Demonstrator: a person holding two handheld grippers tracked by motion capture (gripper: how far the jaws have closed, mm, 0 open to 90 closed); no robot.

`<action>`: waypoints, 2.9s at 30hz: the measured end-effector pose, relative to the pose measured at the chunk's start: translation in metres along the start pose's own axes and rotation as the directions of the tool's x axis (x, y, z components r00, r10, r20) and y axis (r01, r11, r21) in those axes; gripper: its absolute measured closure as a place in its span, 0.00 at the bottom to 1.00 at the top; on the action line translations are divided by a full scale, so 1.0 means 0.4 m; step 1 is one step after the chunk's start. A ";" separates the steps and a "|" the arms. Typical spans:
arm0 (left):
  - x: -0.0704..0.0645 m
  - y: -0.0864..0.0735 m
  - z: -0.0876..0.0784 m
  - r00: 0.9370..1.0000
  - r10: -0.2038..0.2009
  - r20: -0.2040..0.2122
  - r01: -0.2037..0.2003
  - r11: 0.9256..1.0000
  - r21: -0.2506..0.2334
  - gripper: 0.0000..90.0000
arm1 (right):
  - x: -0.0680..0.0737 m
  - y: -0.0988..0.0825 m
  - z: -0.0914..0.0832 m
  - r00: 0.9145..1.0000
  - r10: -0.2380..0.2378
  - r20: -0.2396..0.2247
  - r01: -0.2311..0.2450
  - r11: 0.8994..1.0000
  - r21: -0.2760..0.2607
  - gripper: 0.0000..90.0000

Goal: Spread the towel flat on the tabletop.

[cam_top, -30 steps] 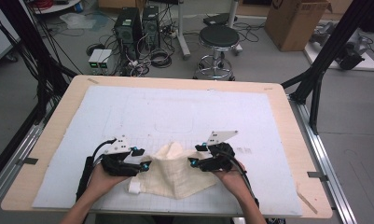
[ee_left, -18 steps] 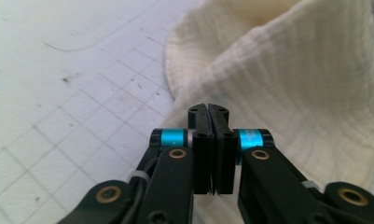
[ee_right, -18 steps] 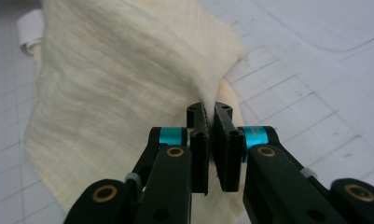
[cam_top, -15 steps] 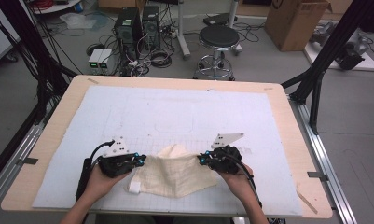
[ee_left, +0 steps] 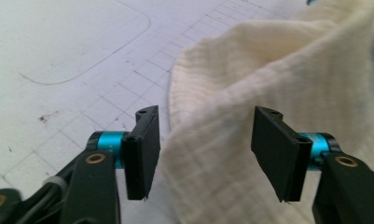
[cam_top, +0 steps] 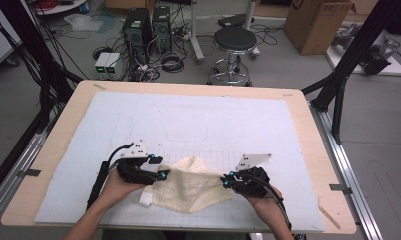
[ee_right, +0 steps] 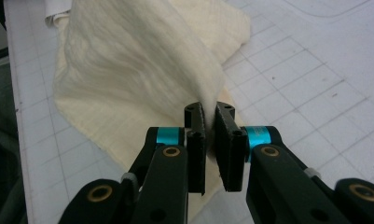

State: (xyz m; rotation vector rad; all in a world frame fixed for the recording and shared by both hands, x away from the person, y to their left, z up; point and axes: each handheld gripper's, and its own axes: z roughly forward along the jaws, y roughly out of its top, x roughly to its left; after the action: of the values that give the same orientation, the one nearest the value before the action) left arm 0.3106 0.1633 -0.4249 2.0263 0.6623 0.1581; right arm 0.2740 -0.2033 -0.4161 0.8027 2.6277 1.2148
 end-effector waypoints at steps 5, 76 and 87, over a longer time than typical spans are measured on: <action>0.012 0.013 0.028 0.997 0.012 0.074 -0.014 1.000 0.027 0.58 | -0.008 -0.001 0.004 1.000 0.004 -0.007 -0.004 1.000 0.000 0.92; -0.107 -0.046 -0.020 0.995 0.053 0.090 -0.068 0.984 0.166 0.83 | 0.035 0.009 0.068 0.990 0.037 -0.138 -0.027 0.997 0.076 0.99; -0.060 0.048 -0.022 1.000 0.028 -0.008 -0.027 0.994 0.102 0.75 | 0.057 -0.022 0.057 0.993 0.028 -0.113 -0.019 0.997 0.080 0.99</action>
State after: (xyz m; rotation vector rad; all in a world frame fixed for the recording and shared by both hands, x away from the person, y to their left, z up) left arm 0.2944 0.1502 -0.4005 2.1344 0.6607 0.1530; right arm 0.2586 -0.1809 -0.4356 0.8014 2.7805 1.2042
